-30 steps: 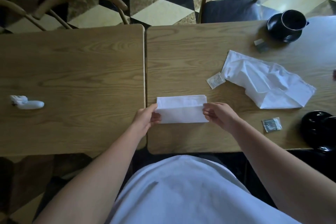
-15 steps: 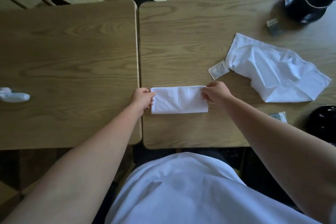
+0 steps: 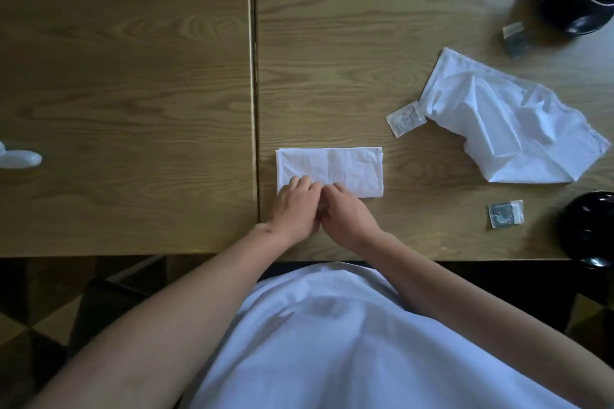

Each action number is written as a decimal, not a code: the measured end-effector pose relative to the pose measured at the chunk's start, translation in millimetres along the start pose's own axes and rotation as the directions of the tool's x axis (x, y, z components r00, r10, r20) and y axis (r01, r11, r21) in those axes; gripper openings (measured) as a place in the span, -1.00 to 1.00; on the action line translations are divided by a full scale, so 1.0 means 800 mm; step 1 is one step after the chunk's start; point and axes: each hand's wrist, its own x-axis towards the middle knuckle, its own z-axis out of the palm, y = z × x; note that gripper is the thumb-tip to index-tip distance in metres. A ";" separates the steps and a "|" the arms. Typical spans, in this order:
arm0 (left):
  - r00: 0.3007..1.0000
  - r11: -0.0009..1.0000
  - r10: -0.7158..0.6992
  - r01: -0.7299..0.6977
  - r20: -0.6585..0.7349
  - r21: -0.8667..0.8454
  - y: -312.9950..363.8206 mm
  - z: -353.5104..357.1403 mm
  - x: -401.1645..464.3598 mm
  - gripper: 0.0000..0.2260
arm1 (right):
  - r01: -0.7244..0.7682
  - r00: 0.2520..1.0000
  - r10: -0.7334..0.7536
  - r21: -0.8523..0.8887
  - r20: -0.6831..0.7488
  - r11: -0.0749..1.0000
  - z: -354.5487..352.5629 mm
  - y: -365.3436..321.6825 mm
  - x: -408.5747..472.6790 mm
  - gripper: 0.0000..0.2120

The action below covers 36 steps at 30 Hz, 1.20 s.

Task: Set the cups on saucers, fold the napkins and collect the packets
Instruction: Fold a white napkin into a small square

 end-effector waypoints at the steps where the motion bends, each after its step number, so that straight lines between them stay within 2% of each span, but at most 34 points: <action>1: 1.000 0.999 0.004 -0.005 0.030 0.033 -0.002 0.001 0.002 -0.69 | 0.002 1.000 -0.002 -0.007 0.001 1.000 0.004 -0.002 0.004 -0.82; 4: 0.996 0.999 -0.001 -0.004 0.091 0.048 -0.008 0.000 0.007 -0.65 | -0.038 0.999 0.038 -0.035 0.012 0.999 0.009 0.003 0.013 -0.79; 7: 0.995 0.997 0.024 -0.032 0.101 0.076 -0.010 -0.004 0.013 -0.71 | -0.169 0.986 0.169 -0.079 -0.005 0.982 0.008 0.014 0.023 -0.82; 11: 0.992 0.994 0.032 -0.043 0.121 0.097 -0.023 -0.007 0.014 -0.77 | -0.258 0.966 0.255 -0.140 -0.036 0.956 -0.006 0.034 0.027 -0.79; 16: 0.990 0.990 -0.120 0.112 0.078 0.090 -0.038 -0.008 0.008 -0.81 | -0.312 0.950 0.306 -0.202 -0.065 0.928 -0.031 0.062 0.014 -0.83; 18: 0.965 0.966 -0.258 0.257 0.042 0.039 -0.045 -0.007 0.005 -0.74 | -0.321 0.947 0.320 -0.204 -0.038 0.925 -0.036 0.056 0.019 -0.81; 19: 0.933 0.931 -0.359 0.360 0.023 -0.060 -0.047 -0.008 0.003 -0.73 | -0.325 0.945 0.324 -0.210 -0.041 0.922 -0.039 0.052 0.022 -0.81; 20: 0.882 0.861 -0.471 0.463 0.017 -0.208 -0.046 -0.008 -0.001 -0.75 | -0.315 0.949 0.306 -0.213 -0.077 0.925 -0.045 0.048 0.025 -0.80; 21: 0.813 0.745 -0.581 0.550 0.037 -0.378 -0.043 -0.008 -0.004 -0.76 | -0.283 0.955 0.254 -0.217 -0.151 0.934 -0.052 0.046 0.028 -0.81; 22: 0.728 0.577 -0.680 0.607 0.091 -0.547 -0.038 -0.009 -0.007 -0.76 | -0.233 0.956 0.179 -0.228 -0.233 0.945 -0.060 0.046 0.033 -0.80; 23: 0.637 0.345 -0.745 0.621 0.197 -0.704 -0.032 -0.010 -0.010 -0.76 | -0.178 0.952 0.102 -0.251 -0.289 0.951 -0.068 0.047 0.039 -0.77; 24: 0.561 0.061 -0.744 0.597 0.363 -0.800 -0.024 -0.011 -0.013 -0.76 | -0.133 0.953 0.044 -0.285 -0.299 0.949 -0.076 0.046 0.046 -0.72; 25: 0.521 -0.217 -0.650 0.570 0.553 -0.792 -0.014 -0.013 -0.016 -0.79 | -0.108 0.964 0.019 -0.325 -0.264 0.940 -0.083 0.045 0.055 -0.67; 26: 0.514 -0.428 -0.505 0.548 0.693 -0.718 -0.004 -0.015 -0.019 -0.83 | -0.101 0.978 0.026 -0.361 -0.207 0.927 -0.089 0.042 0.065 -0.62; 27: 0.520 -0.551 -0.381 0.536 0.764 -0.640 0.006 -0.014 -0.019 -0.84 | -0.107 0.987 0.049 -0.396 -0.155 0.912 -0.092 0.039 0.075 -0.58; 29: 0.543 -0.651 -0.278 0.500 0.792 -0.571 0.021 -0.005 -0.015 -0.81 | -0.128 0.991 0.104 -0.457 -0.078 0.880 -0.095 0.036 0.091 -0.54; 32: 0.566 -0.715 -0.300 0.400 0.768 -0.573 0.037 0.002 -0.001 -0.86 | -0.160 0.977 0.208 -0.506 0.040 0.847 -0.098 0.035 0.103 -0.61; 34: 0.556 -0.707 -0.357 0.364 0.751 -0.606 0.043 0.002 0.007 -0.90 | -0.167 0.961 0.252 -0.491 0.112 0.855 -0.105 0.034 0.102 -0.62; 36: 0.563 -0.614 -0.448 0.370 0.694 -0.697 0.043 0.003 0.014 -0.91 | -0.185 0.953 0.267 -0.418 0.144 0.889 -0.110 0.036 0.096 -0.63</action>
